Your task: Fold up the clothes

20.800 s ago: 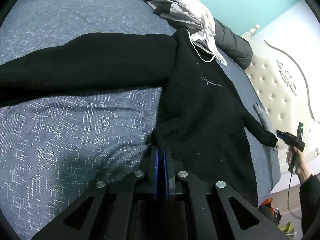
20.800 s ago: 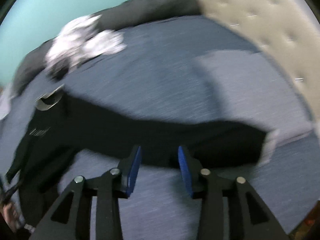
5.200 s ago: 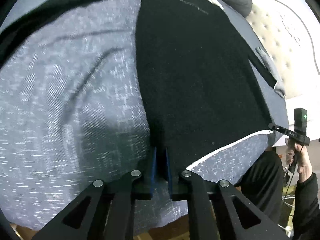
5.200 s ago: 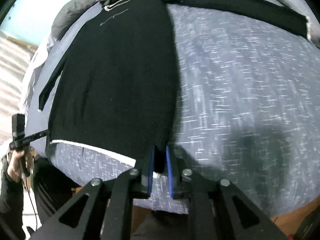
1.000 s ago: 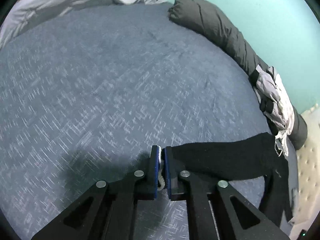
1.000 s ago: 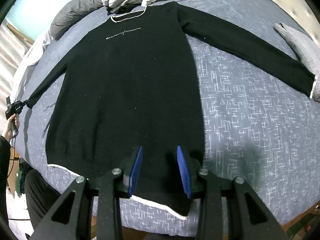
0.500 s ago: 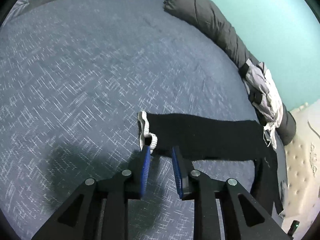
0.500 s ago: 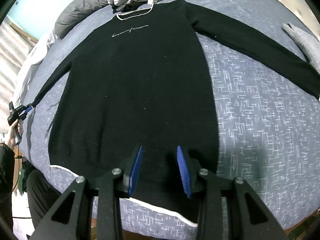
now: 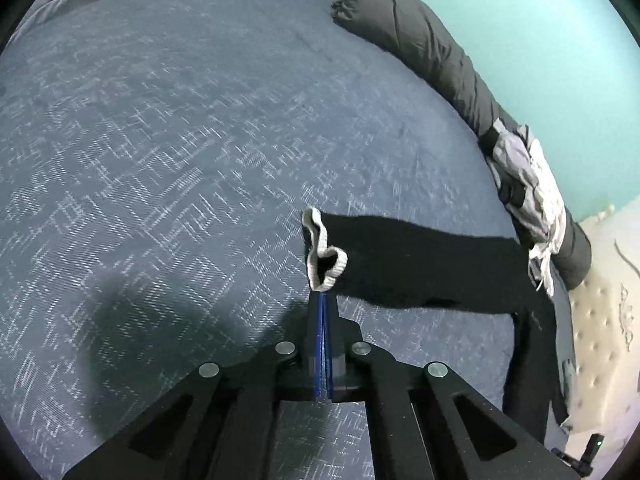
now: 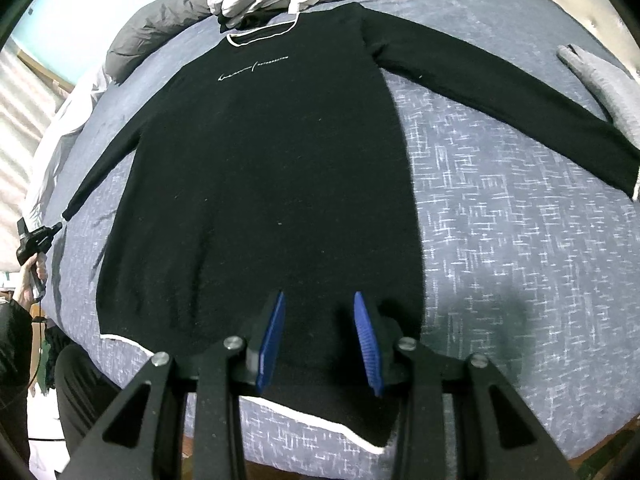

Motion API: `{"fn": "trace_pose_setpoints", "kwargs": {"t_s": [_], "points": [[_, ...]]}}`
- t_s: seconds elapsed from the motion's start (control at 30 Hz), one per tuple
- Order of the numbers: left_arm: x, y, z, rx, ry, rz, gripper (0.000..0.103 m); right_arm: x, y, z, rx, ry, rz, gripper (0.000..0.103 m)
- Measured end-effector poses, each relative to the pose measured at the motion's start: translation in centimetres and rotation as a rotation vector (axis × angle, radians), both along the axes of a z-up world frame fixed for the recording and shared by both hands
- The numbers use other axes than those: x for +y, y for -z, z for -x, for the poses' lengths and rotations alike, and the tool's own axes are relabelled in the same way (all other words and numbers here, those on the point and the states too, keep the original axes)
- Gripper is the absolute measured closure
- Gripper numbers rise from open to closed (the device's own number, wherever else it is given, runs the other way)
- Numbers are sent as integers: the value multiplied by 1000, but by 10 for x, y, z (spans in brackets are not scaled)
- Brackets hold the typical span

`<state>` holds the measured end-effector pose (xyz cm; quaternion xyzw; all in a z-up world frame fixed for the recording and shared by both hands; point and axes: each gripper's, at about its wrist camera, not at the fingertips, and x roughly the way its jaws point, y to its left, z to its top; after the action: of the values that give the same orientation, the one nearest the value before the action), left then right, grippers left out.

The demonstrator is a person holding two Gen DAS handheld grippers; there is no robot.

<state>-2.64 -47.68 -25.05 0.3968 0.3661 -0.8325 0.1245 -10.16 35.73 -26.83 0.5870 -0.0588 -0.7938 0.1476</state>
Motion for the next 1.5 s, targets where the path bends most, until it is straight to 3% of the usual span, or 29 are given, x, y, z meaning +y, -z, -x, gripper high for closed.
{"fn": "trace_pose_setpoints", "kwargs": {"t_s": [0.03,0.07,0.17,0.2,0.37,0.4,0.5,0.57,0.87,1.07,1.23,1.3,1.4,1.5], "points": [[-1,-1,1,3,-12,-11,103,-2,0,1,0,-2,1,67],[-3,-3,3,6,-23,-22,96,-3,0,1,0,-5,1,67],[-4,-5,10,17,-46,-41,58,-8,-1,2,3,-13,3,67],[-3,-5,13,20,-46,-43,57,-9,-1,2,5,-16,3,67],[3,2,28,14,-21,-29,60,-10,0,2,0,-18,-7,67],[3,3,30,11,-20,-26,72,-9,1,2,-1,-15,-9,67],[3,8,30,-5,-16,-15,92,-6,1,2,-3,-9,-14,67],[2,7,27,1,-7,-17,94,-5,1,3,-3,-5,-15,67],[5,12,17,-60,40,19,95,-8,4,3,-4,-10,1,67],[10,2,19,-97,0,90,92,-3,5,4,-2,1,11,67],[14,-33,14,-27,-48,170,92,8,3,6,4,25,14,67],[22,-38,23,-10,-10,169,91,13,3,7,5,39,19,67],[36,-29,44,-24,41,147,91,17,3,8,11,54,21,67],[37,-5,61,-90,48,137,91,30,0,9,27,85,23,67]]}}
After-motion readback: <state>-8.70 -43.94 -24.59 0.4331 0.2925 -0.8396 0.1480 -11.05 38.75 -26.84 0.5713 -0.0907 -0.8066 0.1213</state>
